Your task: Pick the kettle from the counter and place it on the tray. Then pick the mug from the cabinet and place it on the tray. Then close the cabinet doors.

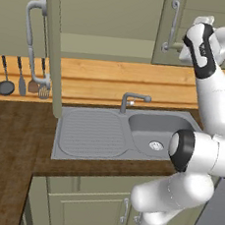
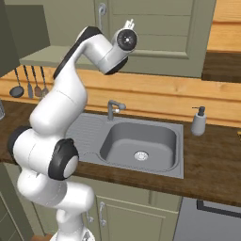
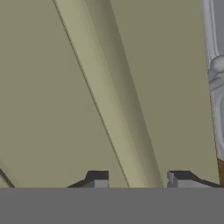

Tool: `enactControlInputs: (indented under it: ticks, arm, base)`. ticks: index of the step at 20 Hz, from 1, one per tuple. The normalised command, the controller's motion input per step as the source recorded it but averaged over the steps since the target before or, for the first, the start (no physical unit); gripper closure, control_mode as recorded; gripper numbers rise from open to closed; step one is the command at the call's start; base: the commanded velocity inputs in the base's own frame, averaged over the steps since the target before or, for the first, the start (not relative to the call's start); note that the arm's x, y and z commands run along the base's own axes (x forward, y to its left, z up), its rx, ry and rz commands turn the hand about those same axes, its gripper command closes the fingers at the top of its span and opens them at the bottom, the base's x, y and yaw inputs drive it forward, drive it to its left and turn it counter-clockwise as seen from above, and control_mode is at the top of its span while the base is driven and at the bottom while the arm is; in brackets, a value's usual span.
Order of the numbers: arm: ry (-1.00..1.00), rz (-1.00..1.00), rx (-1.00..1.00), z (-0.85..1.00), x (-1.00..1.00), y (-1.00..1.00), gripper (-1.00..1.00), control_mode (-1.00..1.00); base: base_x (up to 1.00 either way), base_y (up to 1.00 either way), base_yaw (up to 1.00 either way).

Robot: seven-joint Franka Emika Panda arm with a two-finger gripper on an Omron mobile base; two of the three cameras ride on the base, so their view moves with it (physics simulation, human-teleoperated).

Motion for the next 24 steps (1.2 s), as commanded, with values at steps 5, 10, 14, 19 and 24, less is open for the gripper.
enactControlInputs:
  ticks: [5,10,14,19,24]
  arm:
    - [-0.01,0.00,0.00,-0.11,0.39,0.22,-1.00,-1.00]
    - [-0.07,0.00,-0.06,-0.20,-0.65,0.42,-1.00,-1.00]
    - [0.00,0.00,-0.08,-0.07,-0.81,0.49,-1.00,-1.00]
    - [0.00,0.00,-0.13,-0.07,-0.74,0.56,-1.00,-1.00]
    - [0.11,0.00,-0.22,-0.44,-0.14,0.31,-1.00,-1.00]
  base:
    - [0.00,0.00,0.00]
    - [0.00,0.00,0.00]
    - [0.00,0.00,0.00]
    - [0.00,0.00,0.00]
    - [0.00,0.00,0.00]
